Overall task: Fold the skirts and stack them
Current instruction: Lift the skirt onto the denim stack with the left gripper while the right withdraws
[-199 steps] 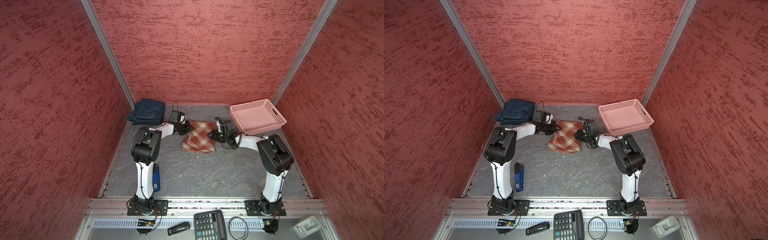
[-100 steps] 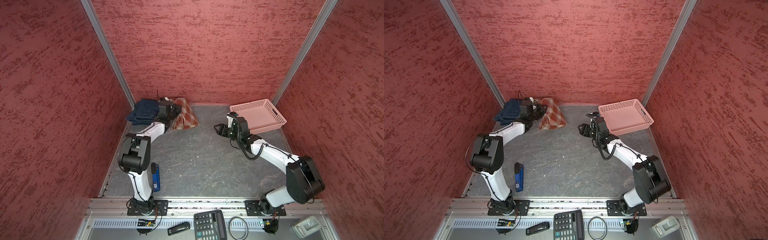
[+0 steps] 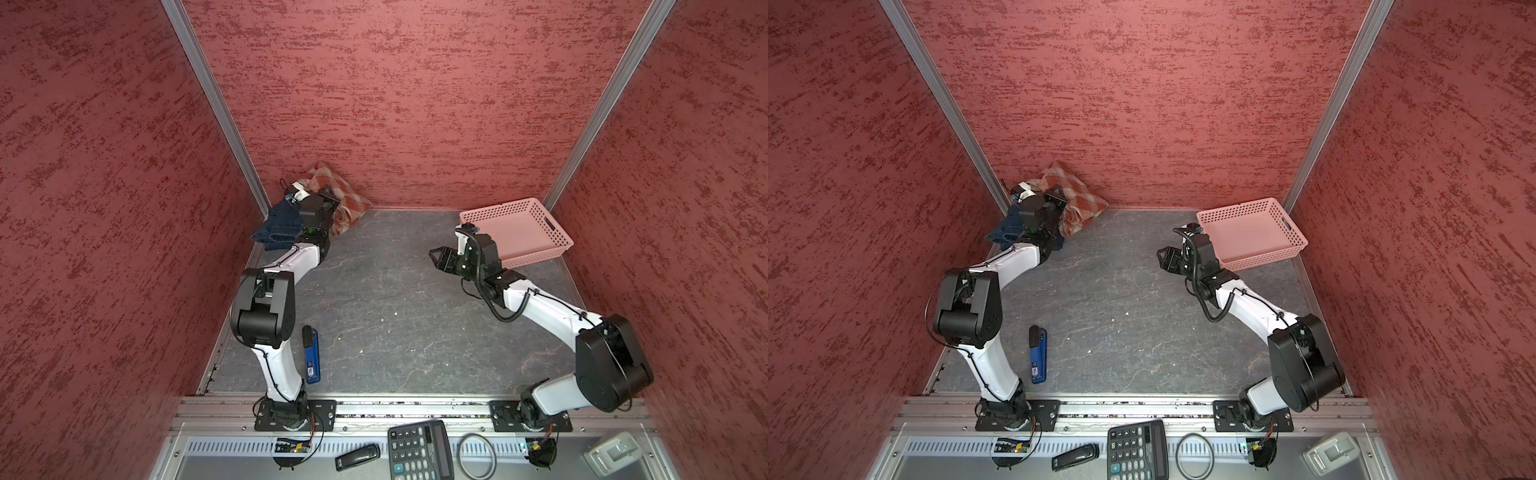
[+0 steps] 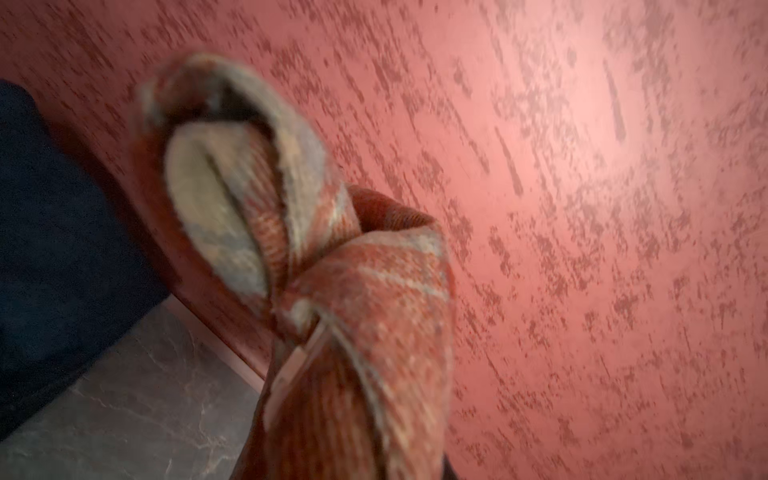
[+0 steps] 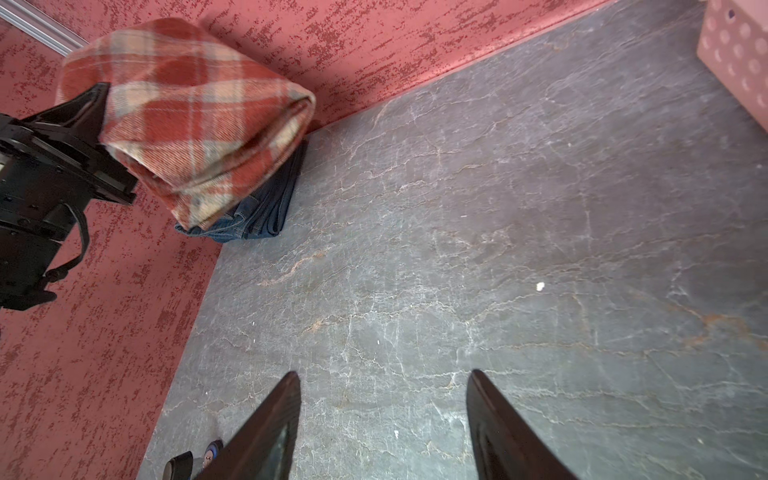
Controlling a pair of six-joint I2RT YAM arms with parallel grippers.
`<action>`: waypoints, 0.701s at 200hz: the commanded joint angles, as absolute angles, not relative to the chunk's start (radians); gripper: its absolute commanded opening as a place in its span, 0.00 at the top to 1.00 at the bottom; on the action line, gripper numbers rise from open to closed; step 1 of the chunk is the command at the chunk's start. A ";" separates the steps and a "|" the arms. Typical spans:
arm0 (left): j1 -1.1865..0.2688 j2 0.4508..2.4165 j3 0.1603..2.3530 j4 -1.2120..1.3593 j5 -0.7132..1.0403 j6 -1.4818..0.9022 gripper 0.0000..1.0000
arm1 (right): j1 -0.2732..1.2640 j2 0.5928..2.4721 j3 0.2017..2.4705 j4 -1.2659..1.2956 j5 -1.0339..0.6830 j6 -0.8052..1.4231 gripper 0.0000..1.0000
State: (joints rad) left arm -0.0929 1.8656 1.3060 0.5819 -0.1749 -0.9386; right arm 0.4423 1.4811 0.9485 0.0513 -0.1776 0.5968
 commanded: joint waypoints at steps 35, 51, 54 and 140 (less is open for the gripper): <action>-0.065 1.848 1.347 0.705 -0.431 -0.935 1.00 | 0.449 1.459 0.961 0.051 -0.147 0.589 0.35; -0.053 1.882 1.342 0.745 -0.473 -0.923 1.00 | 0.449 1.459 0.964 0.050 -0.150 0.589 0.35; -0.050 1.888 1.340 0.744 -0.477 -0.926 1.00 | 0.450 1.458 0.965 0.049 -0.150 0.589 0.35; 0.074 1.976 1.319 0.567 -0.486 -0.829 1.00 | 0.453 1.436 0.932 0.096 -0.162 0.611 0.36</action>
State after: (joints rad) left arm 0.0540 1.9785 1.3048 0.6342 -0.4614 -0.8913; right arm 0.4435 1.4368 0.9466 0.0612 -0.1673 0.5957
